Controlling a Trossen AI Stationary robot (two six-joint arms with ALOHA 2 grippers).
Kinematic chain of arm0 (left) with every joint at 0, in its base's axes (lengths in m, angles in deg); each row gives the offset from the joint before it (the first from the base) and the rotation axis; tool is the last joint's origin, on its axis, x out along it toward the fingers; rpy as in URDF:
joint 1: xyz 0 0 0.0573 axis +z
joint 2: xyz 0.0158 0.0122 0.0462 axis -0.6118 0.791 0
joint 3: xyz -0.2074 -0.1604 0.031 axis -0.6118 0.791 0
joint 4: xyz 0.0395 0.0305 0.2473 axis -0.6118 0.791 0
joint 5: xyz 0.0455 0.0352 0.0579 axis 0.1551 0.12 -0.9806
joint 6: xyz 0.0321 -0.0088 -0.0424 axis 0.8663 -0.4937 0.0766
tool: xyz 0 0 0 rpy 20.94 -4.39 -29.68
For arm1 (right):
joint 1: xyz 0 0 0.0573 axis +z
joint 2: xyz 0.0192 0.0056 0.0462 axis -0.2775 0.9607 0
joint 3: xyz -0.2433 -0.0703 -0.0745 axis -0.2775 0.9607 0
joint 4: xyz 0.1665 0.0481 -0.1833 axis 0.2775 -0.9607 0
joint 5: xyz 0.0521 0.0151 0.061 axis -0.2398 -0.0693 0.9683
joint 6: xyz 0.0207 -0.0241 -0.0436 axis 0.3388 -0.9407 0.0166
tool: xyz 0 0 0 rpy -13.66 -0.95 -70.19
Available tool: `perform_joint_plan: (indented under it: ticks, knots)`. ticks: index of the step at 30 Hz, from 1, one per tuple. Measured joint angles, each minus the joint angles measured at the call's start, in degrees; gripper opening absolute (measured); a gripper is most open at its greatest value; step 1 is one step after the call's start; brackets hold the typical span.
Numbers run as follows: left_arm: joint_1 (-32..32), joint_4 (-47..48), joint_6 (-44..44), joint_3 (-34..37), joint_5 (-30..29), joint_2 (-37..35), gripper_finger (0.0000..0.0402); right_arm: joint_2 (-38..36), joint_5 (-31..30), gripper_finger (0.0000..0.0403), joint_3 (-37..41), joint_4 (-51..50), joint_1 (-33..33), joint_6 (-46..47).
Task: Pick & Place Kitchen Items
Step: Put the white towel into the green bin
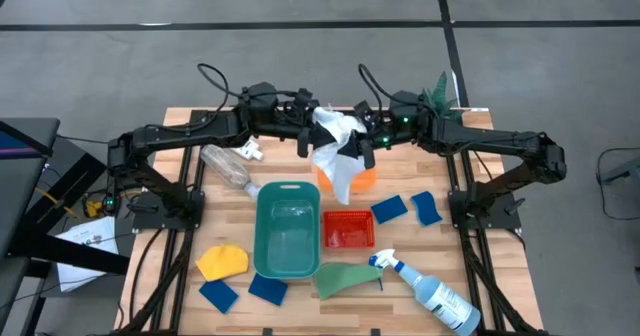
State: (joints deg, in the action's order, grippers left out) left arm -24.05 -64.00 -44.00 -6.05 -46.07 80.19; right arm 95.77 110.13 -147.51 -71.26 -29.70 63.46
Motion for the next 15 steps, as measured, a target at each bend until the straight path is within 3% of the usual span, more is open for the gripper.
perform_joint_plan:
  ticks: [5, 10, 15]
  knots:
    - [0.0, 1.5, -0.2, 0.0, 1.1, -0.1, 0.0018, 0.0, 0.4, 0.0005, 0.0, -0.3, 0.0, 0.0]
    - [0.1, 1.3, 0.0, 0.0, 2.0, -0.6, 0.0016, 0.0, 2.0, 0.0014, 0.0, 0.4, 0.0, -0.2]
    - [1.6, 3.2, 0.6, 0.2, 2.6, -3.1, 0.0014, -0.2, 2.4, 0.0060, -0.3, 1.1, -0.1, 0.7]
